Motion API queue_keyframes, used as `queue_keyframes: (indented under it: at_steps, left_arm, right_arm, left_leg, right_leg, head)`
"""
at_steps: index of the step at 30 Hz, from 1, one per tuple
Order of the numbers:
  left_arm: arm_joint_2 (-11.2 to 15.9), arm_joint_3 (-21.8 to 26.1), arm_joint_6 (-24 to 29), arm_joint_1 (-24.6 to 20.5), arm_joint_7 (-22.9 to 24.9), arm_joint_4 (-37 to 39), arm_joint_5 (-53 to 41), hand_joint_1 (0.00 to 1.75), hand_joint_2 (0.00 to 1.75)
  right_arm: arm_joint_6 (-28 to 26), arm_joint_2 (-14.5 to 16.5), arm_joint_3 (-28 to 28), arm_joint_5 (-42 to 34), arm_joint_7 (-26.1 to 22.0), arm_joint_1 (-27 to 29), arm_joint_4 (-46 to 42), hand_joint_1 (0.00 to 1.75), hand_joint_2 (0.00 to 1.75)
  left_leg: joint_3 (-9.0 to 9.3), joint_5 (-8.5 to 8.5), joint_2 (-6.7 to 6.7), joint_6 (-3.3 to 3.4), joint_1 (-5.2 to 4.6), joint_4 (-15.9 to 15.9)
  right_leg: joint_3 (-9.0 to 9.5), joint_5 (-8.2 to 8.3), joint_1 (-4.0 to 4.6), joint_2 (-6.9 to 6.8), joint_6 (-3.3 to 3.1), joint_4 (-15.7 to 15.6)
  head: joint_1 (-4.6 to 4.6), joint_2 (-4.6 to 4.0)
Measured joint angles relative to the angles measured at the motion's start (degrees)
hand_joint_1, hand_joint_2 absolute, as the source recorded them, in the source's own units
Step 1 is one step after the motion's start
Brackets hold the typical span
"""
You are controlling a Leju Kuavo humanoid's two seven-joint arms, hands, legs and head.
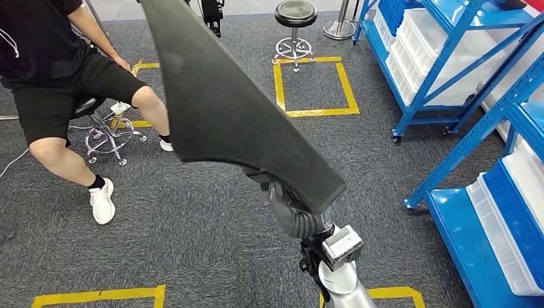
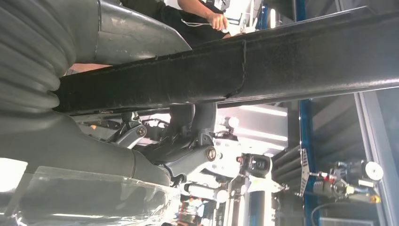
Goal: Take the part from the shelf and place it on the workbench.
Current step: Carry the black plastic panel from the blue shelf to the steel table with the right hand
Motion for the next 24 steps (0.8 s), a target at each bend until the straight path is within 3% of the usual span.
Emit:
queue_keyframes:
  at_steps: [2, 3, 4, 6, 8, 9, 10, 12, 14, 16, 18, 20, 22, 23, 24]
  left_arm:
    - [-0.04, 0.03, 0.03, 0.06, 0.01, 0.00, -0.01, 0.00, 1.75]
    - [-0.07, 0.03, 0.08, 0.05, 0.01, 0.00, -0.01, 0.00, 1.75]
    - [-0.10, 0.03, 0.14, 0.02, 0.02, 0.00, -0.01, 0.00, 1.75]
    - [-0.14, 0.03, 0.26, -0.09, 0.03, 0.00, -0.12, 0.00, 1.75]
    - [-0.15, 0.03, 0.32, -0.06, 0.03, 0.00, -0.36, 0.00, 1.75]
    - [-0.15, 0.03, 0.33, -0.02, 0.04, 0.00, -0.46, 0.00, 1.75]
    - [-0.17, 0.03, 0.33, 0.02, 0.04, 0.00, -0.53, 0.00, 1.75]
    - [-0.20, 0.03, 0.33, 0.05, 0.04, 0.00, -0.58, 0.00, 1.75]
    - [-0.21, 0.04, 0.33, 0.08, 0.03, 0.00, -0.60, 0.00, 1.75]
    - [-0.21, 0.11, 0.34, 0.22, 0.03, 0.00, -0.60, 0.00, 1.75]
    - [-0.22, 0.36, 0.37, 0.38, 0.03, 0.01, -0.60, 0.00, 1.75]
    - [-0.26, 0.57, 0.39, 0.32, 0.03, 0.02, -0.60, 0.00, 1.75]
    - [-0.28, 0.62, 0.40, 0.23, 0.03, 0.02, -0.60, 0.00, 1.75]
    - [-0.28, 0.63, 0.40, 0.26, 0.03, 0.02, -0.60, 0.00, 1.75]
    - [-0.28, 0.63, 0.40, 0.32, 0.03, 0.02, -0.60, 0.00, 1.75]
  right_arm:
    - [0.01, 0.06, 0.00, 0.01, 0.02, -0.04, -0.02, 1.71, 1.75]
    - [0.01, 0.08, 0.00, 0.01, 0.01, -0.08, -0.03, 1.71, 1.75]
    - [0.02, 0.05, -0.01, 0.01, 0.00, -0.12, -0.04, 1.71, 1.75]
    - [0.01, -0.17, -0.02, 0.02, 0.02, -0.07, 0.03, 1.71, 1.75]
    - [0.01, -0.48, -0.01, 0.05, 0.07, 0.09, 0.19, 1.71, 1.75]
    - [0.01, -0.56, -0.01, 0.08, 0.08, 0.13, 0.25, 1.71, 1.75]
    - [0.01, -0.61, -0.01, 0.09, 0.08, 0.12, 0.28, 1.71, 1.75]
    - [0.00, -0.61, -0.01, 0.08, 0.08, 0.05, 0.31, 1.71, 1.75]
    - [0.00, -0.58, 0.00, 0.10, 0.07, 0.02, 0.34, 1.71, 1.75]
    - [0.01, -0.53, 0.01, 0.10, 0.06, 0.00, 0.37, 1.71, 1.75]
    - [0.02, -0.31, 0.02, 0.03, 0.06, -0.11, 0.38, 1.71, 1.75]
    - [0.02, -0.07, 0.02, -0.07, 0.04, -0.19, 0.38, 1.71, 1.75]
    - [0.02, -0.02, 0.02, -0.10, 0.02, -0.14, 0.41, 1.71, 1.75]
    - [0.02, -0.03, 0.02, -0.09, 0.03, -0.11, 0.43, 1.71, 1.75]
    - [0.02, -0.02, 0.02, -0.09, 0.03, -0.08, 0.44, 1.71, 1.75]
  left_leg:
    - [0.49, 0.37, -1.13, 0.56, 0.00, -0.81]
    - [0.88, 0.69, -1.67, 0.95, 0.15, -1.34]
    - [1.26, 1.00, -2.25, 1.30, 0.32, -1.84]
    - [1.38, 1.25, -3.48, 1.64, 0.48, -2.11]
    - [1.35, 1.24, -4.94, 1.62, 0.48, -2.08]
    - [1.36, 1.22, -5.68, 1.59, 0.49, -2.03]
    - [1.39, 1.18, -6.41, 1.50, 0.52, -1.95]
    - [1.28, 0.90, -7.80, 1.00, 0.52, -1.43]
    - [0.93, 0.63, -8.72, 0.19, 0.51, -0.96]
    - [0.63, 0.71, -9.14, -0.55, 0.71, -1.01]
    - [0.09, 0.03, -7.79, -1.06, 0.91, -0.03]
    - [-2.34, -3.08, -5.03, -1.49, 1.03, 5.20]
    - [-6.28, -6.70, -3.59, -1.84, 1.16, 13.16]
    - [-7.57, -7.39, -3.41, -1.91, 1.20, 15.63]
    - [-7.74, -6.91, -3.28, -1.90, 1.20, 15.86]
  right_leg:
    - [0.22, -0.39, -0.01, -0.31, 0.56, 0.11]
    - [-0.04, -1.04, -0.04, 0.47, 0.68, 1.09]
    - [-0.91, -2.18, -0.09, 1.69, 0.66, 3.29]
    - [-4.37, -5.18, -0.42, 4.15, 0.33, 10.55]
    - [-7.41, -6.47, -0.74, 4.81, 0.76, 15.76]
    - [-7.53, -5.74, -0.90, 4.88, 1.33, 15.35]
    - [-6.54, -4.17, -1.12, 4.99, 2.01, 12.69]
    - [-3.22, -0.61, -1.59, 6.03, 2.99, 4.72]
    - [-1.46, 1.01, -1.64, 6.68, 2.59, 0.66]
    - [-1.34, 1.28, -1.41, 6.16, 1.52, 0.55]
    - [-1.29, 1.57, -1.54, 5.53, 0.60, 0.34]
    - [-1.25, 1.59, -1.51, 4.67, -0.21, 0.18]
    - [-1.28, 1.44, -1.13, 3.56, -0.62, 0.18]
    - [-1.29, 1.39, -0.96, 2.96, -0.68, 0.18]
    - [-1.28, 1.35, -0.85, 2.41, -0.71, 0.18]
  head:
    - [0.00, 0.00]
    - [-0.01, 0.00]
    - [0.12, 0.00]
    - [0.35, 0.00]
    - [0.50, 0.00]
    - [0.51, 0.00]
    - [0.52, 0.00]
    - [0.57, 0.00]
    - [0.56, 0.00]
    - [0.53, 0.00]
    - [0.42, 0.00]
    - [0.08, 0.00]
    - [-0.14, 0.00]
    - [-0.13, 0.00]
    - [-0.15, 0.00]
